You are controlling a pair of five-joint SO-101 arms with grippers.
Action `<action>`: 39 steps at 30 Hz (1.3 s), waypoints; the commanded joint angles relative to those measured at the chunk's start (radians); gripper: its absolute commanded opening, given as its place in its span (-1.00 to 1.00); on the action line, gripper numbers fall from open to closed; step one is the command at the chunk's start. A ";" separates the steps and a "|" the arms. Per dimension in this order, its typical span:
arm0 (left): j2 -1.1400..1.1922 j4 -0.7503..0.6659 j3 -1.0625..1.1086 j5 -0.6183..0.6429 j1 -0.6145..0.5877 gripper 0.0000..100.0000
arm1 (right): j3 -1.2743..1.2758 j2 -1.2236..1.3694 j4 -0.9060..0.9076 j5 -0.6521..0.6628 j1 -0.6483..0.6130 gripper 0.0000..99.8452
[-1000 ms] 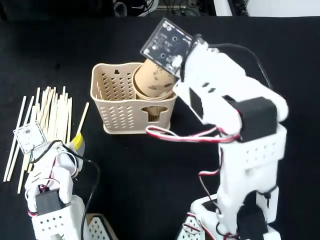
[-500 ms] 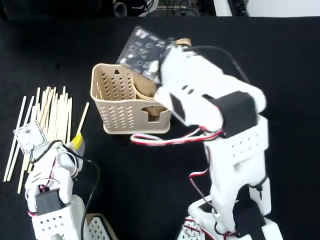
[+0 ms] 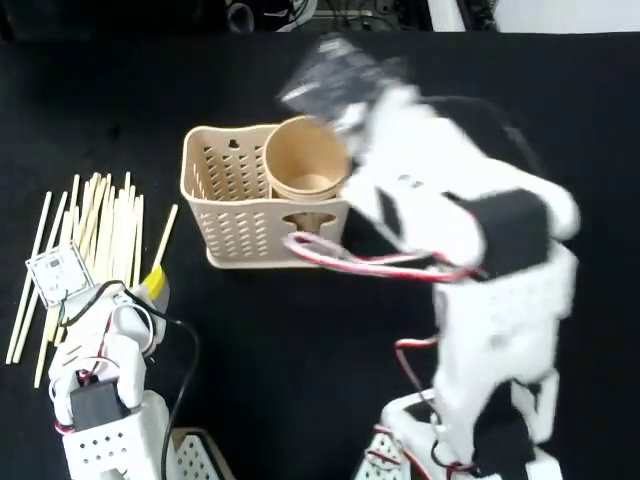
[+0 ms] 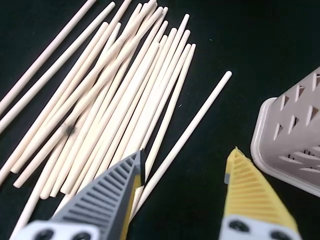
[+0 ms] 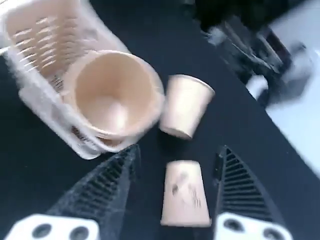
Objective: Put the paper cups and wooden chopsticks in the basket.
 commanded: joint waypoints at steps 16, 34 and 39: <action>-0.006 -0.018 -0.007 -0.006 0.013 -0.47 | 0.923 -0.136 -0.500 -0.488 0.555 -0.49; -0.006 -0.018 -0.005 -0.006 0.013 -0.47 | 1.299 -0.128 -1.002 -0.632 0.559 -0.77; -0.006 -0.018 -0.005 -0.006 0.013 -0.47 | 1.346 -0.134 -1.099 -0.629 0.559 -0.95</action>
